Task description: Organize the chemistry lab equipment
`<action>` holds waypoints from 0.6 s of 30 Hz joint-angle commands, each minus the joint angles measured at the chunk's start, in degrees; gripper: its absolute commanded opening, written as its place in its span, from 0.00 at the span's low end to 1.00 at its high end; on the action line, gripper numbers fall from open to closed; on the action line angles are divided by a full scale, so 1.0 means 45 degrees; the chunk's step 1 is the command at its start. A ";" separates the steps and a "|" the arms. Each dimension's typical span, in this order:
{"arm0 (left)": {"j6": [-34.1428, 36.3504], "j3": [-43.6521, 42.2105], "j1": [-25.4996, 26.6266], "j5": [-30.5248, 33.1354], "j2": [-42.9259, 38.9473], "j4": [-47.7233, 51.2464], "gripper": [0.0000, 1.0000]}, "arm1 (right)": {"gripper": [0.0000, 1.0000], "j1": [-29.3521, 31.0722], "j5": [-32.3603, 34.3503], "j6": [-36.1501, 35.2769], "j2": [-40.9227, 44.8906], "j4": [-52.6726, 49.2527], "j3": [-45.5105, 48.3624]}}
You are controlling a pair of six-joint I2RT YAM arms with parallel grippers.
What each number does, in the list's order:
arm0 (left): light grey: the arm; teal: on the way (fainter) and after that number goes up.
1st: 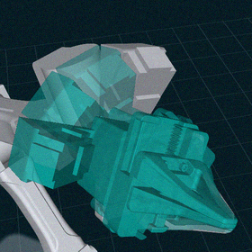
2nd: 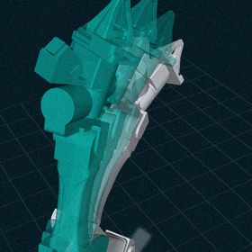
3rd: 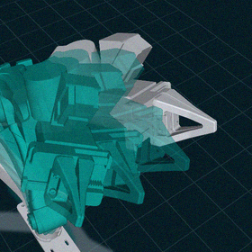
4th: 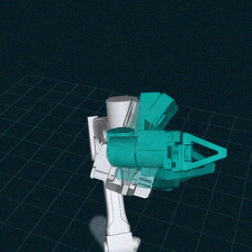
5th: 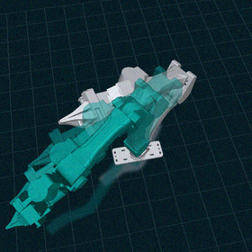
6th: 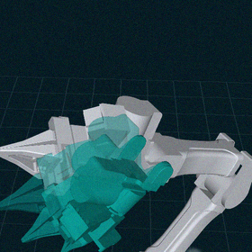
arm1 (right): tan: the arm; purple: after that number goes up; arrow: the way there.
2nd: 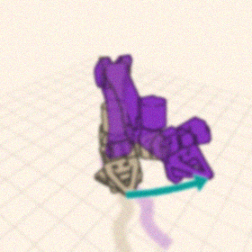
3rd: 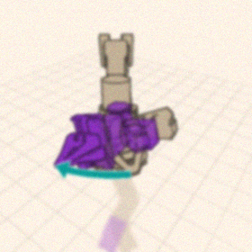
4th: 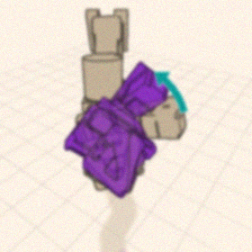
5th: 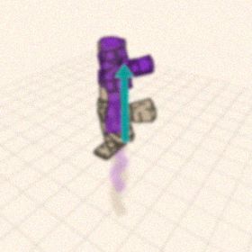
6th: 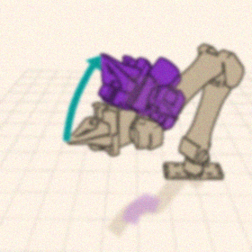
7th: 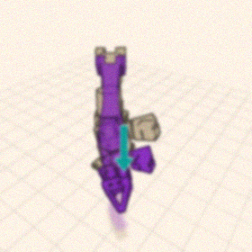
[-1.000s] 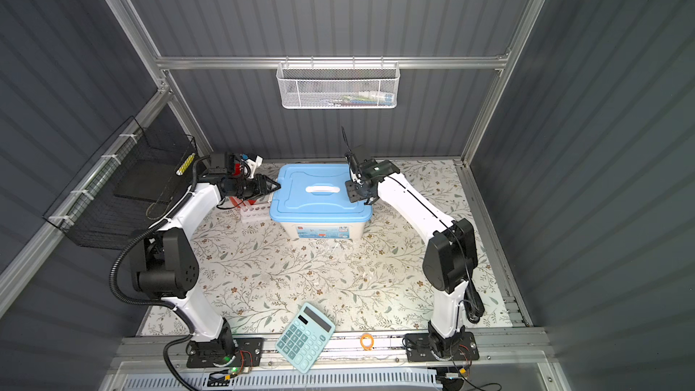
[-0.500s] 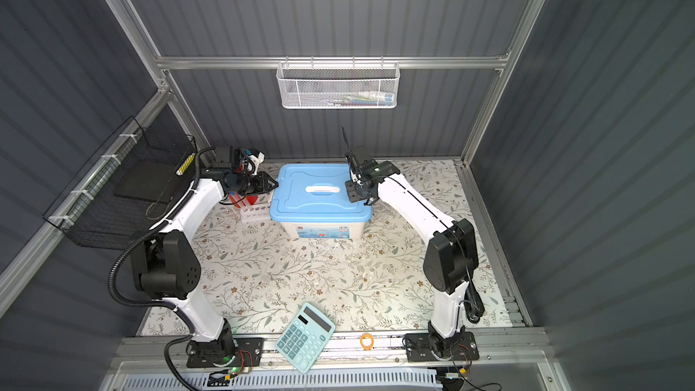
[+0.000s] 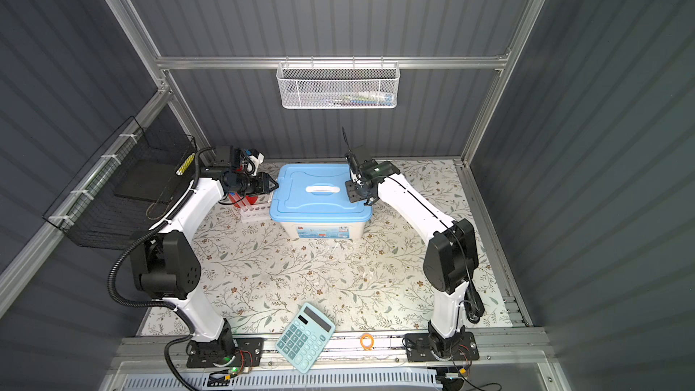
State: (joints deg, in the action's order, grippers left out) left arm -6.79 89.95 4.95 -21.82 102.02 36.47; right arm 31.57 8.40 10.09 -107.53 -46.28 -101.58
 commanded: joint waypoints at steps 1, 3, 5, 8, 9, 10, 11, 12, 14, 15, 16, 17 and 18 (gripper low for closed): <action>0.0156 0.0377 0.0130 -0.0471 -0.0014 0.0455 0.51 | 0.52 -0.0026 0.0051 0.0005 -0.0481 -0.1399 0.0527; 0.0160 0.0407 0.0150 -0.0696 -0.0113 0.0438 0.54 | 0.52 -0.0026 0.0044 0.0006 -0.0479 -0.1393 0.0525; 0.0122 0.0343 0.0150 -0.0987 -0.0169 0.0199 0.57 | 0.52 -0.0032 0.0028 0.0005 -0.0472 -0.1363 0.0530; 0.0136 0.0255 0.0150 -0.1503 -0.0200 0.0012 0.60 | 0.52 -0.0008 0.0030 0.0005 -0.0481 -0.1341 0.0532; 0.0171 0.0211 0.0150 -0.1649 -0.0191 -0.0006 0.61 | 0.52 -0.0008 0.0040 -0.0004 -0.0466 -0.1346 0.0529; 0.0177 0.0173 0.0150 -0.1710 -0.0205 -0.0051 0.62 | 0.52 -0.0009 0.0043 -0.0015 -0.0460 -0.1337 0.0550; 0.0208 0.0121 0.0150 -0.1773 -0.0171 -0.0066 0.62 | 0.52 -0.0014 0.0045 -0.0015 -0.0461 -0.1354 0.0561; 0.0238 0.0075 0.0150 -0.1846 -0.0141 -0.0075 0.61 | 0.52 -0.0017 0.0061 -0.0015 -0.0443 -0.1350 0.0573; 0.0258 0.0016 0.0150 -0.1886 -0.0063 -0.0095 0.60 | 0.52 -0.0011 0.0080 -0.0015 -0.0446 -0.1353 0.0582; 0.0258 -0.0009 0.0150 -0.1855 -0.0021 -0.0083 0.58 | 0.52 -0.0011 0.0074 -0.0015 -0.0449 -0.1351 0.0596; 0.0275 -0.0027 0.0150 -0.1850 -0.0004 -0.0095 0.57 | 0.52 -0.0011 0.0080 0.0004 -0.0421 -0.1351 0.0608; 0.0278 -0.0038 0.0150 -0.1810 0.0010 -0.0081 0.55 | 0.52 -0.0018 0.0096 0.0005 -0.0422 -0.1342 0.0628; 0.0278 -0.0048 0.0150 -0.1757 0.0006 -0.0092 0.53 | 0.52 -0.0016 0.0095 0.0005 -0.0422 -0.1353 0.0638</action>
State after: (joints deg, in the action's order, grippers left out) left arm -6.55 90.04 5.21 -27.88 102.02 36.21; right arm 31.57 8.38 10.07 -107.50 -46.22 -101.49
